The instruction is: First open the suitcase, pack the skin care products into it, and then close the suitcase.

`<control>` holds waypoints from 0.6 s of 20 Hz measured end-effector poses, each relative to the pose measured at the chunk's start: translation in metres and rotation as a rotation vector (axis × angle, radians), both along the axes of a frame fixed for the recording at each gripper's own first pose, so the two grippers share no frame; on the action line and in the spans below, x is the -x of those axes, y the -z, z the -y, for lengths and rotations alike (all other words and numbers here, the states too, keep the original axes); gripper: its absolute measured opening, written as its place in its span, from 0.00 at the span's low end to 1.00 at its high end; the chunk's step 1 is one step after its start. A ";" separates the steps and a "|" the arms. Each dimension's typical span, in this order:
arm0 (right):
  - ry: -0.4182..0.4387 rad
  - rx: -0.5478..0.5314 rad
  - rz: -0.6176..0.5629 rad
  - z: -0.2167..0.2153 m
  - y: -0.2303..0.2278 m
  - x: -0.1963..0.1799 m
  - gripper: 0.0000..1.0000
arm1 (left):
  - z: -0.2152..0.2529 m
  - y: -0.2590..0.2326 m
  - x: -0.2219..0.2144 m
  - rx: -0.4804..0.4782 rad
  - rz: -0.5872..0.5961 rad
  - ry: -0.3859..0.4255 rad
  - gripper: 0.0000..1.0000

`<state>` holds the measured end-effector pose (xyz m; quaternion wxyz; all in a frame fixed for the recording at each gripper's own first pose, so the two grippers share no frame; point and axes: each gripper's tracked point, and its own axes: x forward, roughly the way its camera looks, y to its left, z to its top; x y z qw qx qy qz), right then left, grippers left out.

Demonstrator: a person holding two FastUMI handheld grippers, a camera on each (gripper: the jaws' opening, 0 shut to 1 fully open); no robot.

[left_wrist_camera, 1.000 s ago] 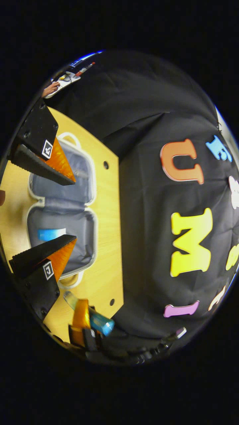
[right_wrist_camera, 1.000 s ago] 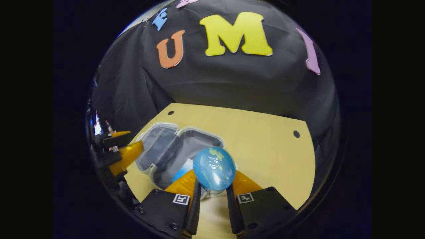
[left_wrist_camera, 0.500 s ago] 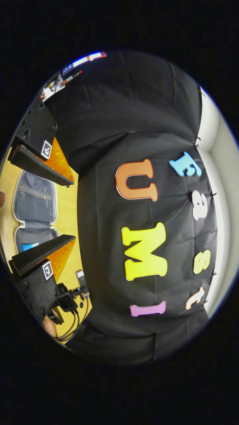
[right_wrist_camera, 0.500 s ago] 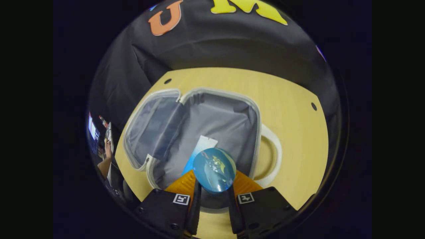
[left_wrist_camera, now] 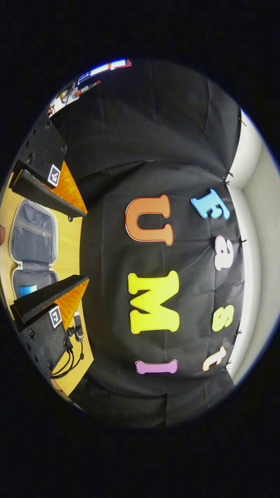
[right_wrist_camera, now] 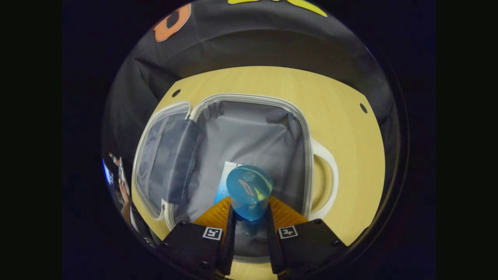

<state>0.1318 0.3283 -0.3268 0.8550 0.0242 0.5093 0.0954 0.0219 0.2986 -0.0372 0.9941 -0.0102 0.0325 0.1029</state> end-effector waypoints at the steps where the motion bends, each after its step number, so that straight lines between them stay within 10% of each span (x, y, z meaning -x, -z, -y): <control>1: 0.015 0.008 -0.013 -0.001 0.003 -0.005 0.35 | -0.002 0.002 0.000 0.012 -0.004 0.003 0.95; 12: 0.078 0.093 -0.130 0.003 0.035 -0.007 0.37 | -0.035 0.048 0.008 0.103 -0.113 -0.058 0.95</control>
